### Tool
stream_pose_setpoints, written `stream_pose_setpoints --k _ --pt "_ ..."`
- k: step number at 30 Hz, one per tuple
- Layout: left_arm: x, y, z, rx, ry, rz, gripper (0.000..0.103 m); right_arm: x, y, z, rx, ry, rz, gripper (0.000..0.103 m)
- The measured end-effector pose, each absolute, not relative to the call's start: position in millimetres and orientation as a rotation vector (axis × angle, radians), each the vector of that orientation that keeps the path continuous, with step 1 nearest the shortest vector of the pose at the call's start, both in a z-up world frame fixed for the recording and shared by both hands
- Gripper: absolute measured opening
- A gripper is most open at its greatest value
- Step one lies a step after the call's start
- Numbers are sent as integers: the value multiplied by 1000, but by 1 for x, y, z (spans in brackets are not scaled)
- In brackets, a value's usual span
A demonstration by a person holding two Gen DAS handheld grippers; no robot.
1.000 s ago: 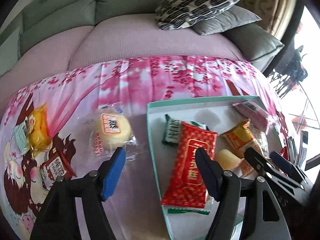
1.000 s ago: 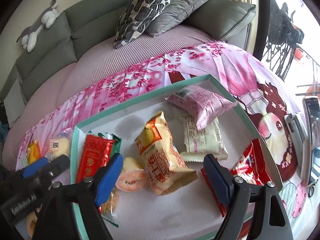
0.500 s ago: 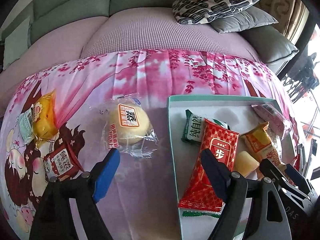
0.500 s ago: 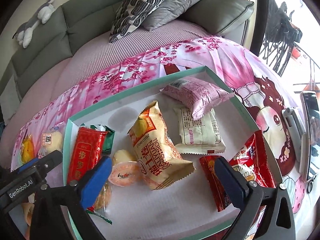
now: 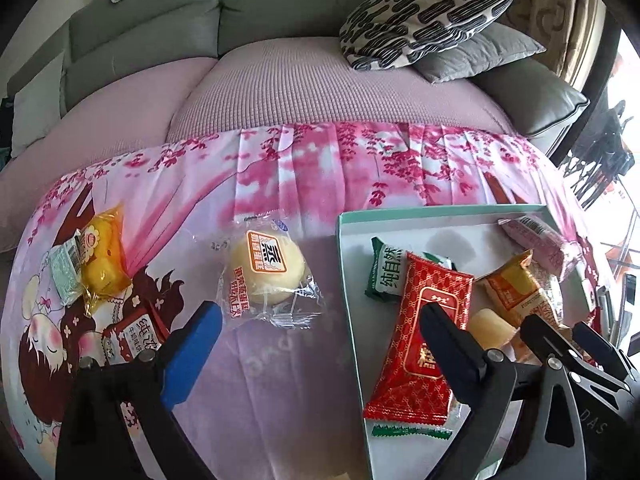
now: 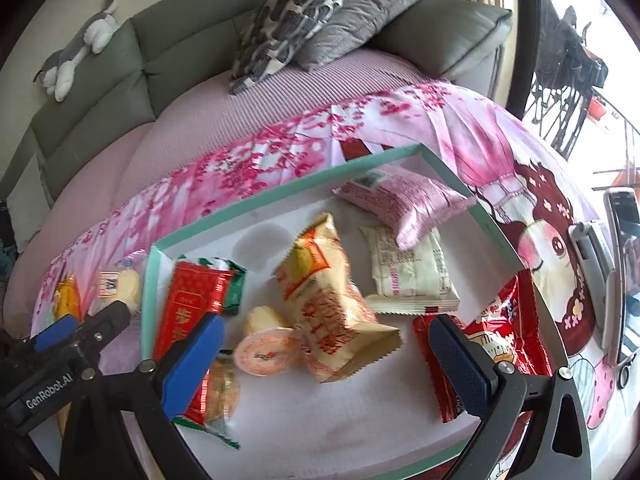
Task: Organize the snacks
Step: 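Move both open tools back from the tray to the snack pile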
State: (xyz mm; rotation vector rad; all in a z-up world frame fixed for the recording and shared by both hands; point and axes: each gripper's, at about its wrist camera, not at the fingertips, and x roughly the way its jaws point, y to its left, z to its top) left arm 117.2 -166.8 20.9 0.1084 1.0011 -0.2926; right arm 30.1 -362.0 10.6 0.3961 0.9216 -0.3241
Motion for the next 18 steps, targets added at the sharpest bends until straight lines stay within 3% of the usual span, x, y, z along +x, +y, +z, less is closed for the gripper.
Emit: stream_pose_setpoints --k 18 --pt "106 -80 31 21 1026 -192 99 37 -308 27 376 845 -177 103"
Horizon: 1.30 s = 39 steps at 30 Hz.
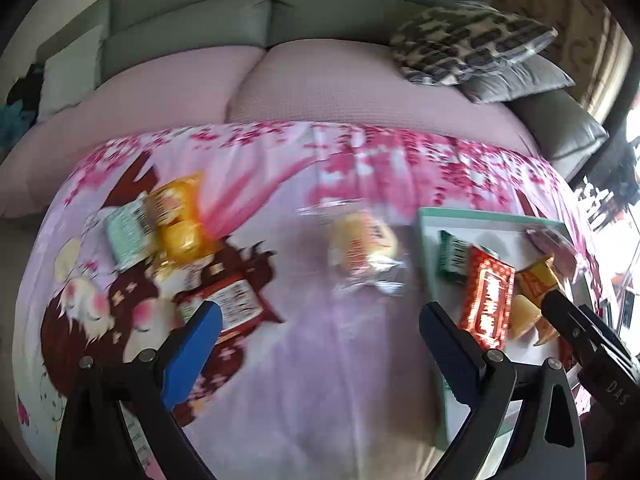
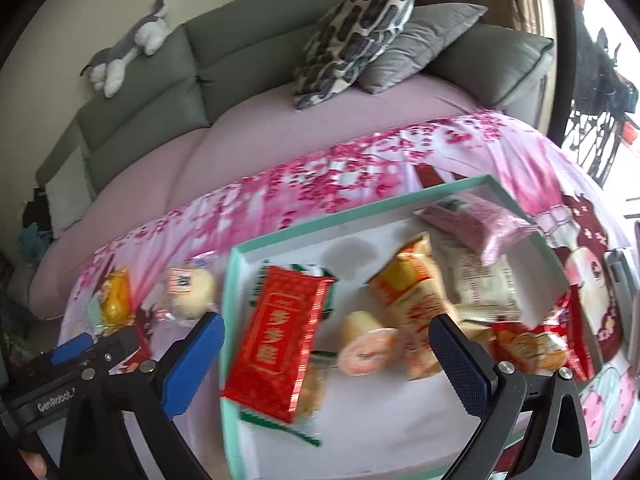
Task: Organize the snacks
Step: 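Move both open tools back from the tray to the snack pile, then grasp the milk biscuit pack with left tool while right tool grasps the wrapped bun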
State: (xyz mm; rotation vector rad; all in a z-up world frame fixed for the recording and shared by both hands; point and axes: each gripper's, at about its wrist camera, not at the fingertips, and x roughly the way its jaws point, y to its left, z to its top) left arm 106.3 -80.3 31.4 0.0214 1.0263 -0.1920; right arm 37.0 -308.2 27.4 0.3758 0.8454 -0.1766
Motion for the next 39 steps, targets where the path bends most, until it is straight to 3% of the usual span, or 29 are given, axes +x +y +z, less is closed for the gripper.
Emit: stream_pose_setpoints --k 20,39 --pt "110 51 17 -180 1081 46 99 58 -178 12 212 910 73 103" --pt "145 16 -17 -189 1162 -32 99 76 -175 -13 231 967 63 101"
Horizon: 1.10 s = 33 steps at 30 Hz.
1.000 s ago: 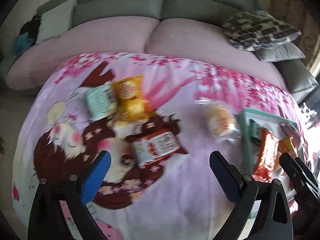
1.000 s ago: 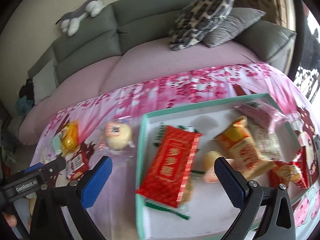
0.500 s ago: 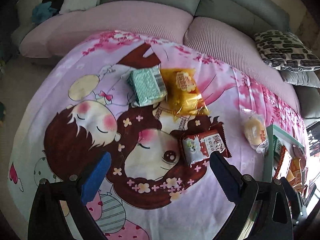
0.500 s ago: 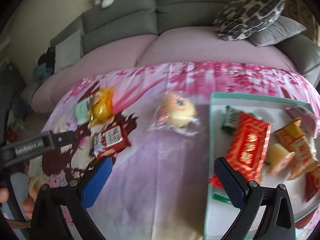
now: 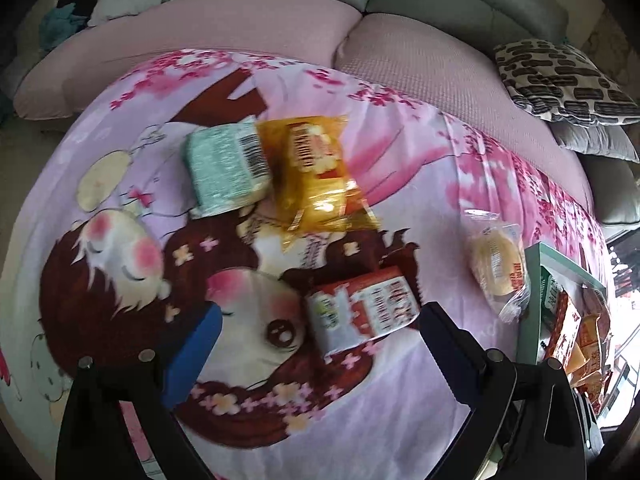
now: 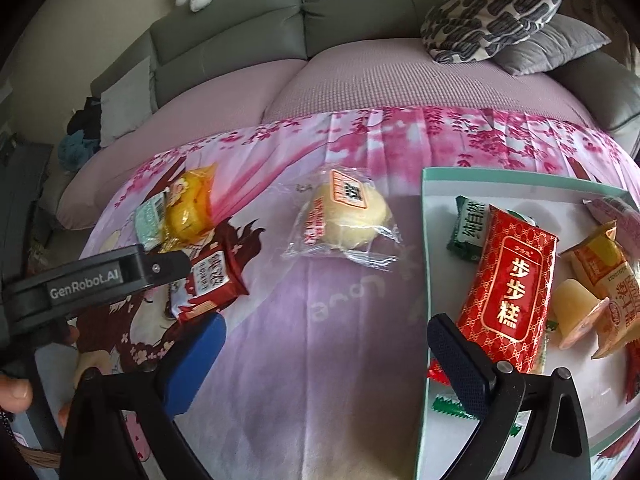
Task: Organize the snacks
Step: 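Grasp the milk biscuit pack with left tool while right tool grasps the wrapped bun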
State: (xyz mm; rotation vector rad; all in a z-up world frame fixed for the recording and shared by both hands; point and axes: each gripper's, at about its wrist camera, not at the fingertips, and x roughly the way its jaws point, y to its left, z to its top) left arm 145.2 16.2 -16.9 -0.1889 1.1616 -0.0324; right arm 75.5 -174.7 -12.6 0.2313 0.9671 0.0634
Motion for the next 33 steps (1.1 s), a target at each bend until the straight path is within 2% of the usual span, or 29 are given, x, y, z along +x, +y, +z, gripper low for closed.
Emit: stream_pose_setpoints --k 5,9,21,25,26,27,33 --pt "155 6 -28 -227 1195 -80 97 77 -179 -14 236 969 43 99" --pt "160 1 -37 -242 1220 -96 79 78 -181 -16 248 977 36 99" --pt "163 1 -47 -280 1226 -111 72 78 -181 -21 257 988 34 99" --pt "161 4 -45 -292 1222 -111 67 77 -182 -18 253 973 22 99" --pt "161 4 -44 -294 1219 -109 59 77 -182 -17 251 969 18 99" --pt "162 5 -43 -292 1211 -103 57 77 -183 -16 249 964 14 99" --pt "165 14 -44 -343 1216 -121 55 83 -192 -2 261 925 16 91"
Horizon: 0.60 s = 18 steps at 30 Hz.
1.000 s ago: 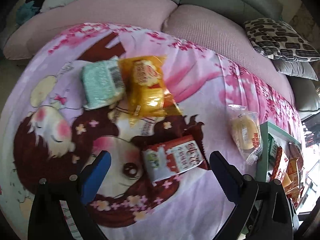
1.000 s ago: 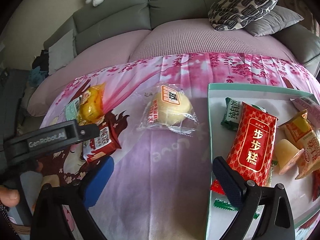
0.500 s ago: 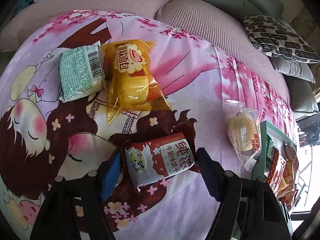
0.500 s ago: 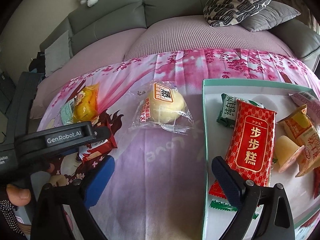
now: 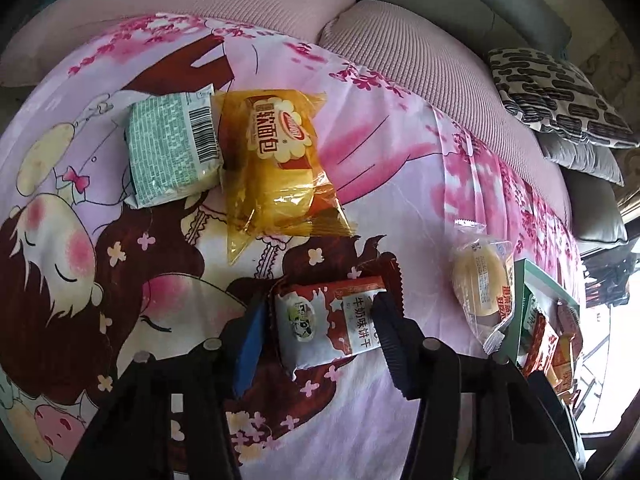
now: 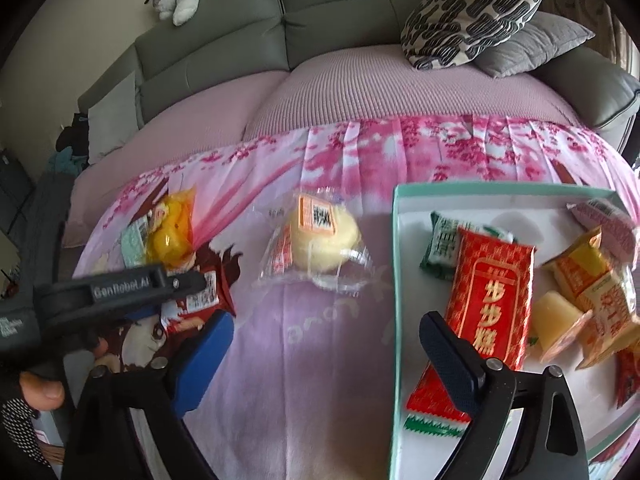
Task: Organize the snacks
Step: 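Grasp the milk biscuit pack with left tool while right tool grasps the wrapped bun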
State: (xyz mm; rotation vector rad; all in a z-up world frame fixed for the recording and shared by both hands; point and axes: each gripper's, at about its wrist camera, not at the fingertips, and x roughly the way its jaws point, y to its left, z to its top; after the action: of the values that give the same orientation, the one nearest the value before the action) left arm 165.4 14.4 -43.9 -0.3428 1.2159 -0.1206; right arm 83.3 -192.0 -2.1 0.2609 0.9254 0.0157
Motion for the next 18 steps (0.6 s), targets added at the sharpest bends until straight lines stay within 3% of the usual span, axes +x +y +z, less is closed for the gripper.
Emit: stream_pose_setpoints --k 12,18 --pt "167 18 -43 -341 1217 -117 55 144 -194 0 328 977 78 69" --pt "169 22 -42 -344 1222 -116 55 167 -186 -13 281 1044 74 64"
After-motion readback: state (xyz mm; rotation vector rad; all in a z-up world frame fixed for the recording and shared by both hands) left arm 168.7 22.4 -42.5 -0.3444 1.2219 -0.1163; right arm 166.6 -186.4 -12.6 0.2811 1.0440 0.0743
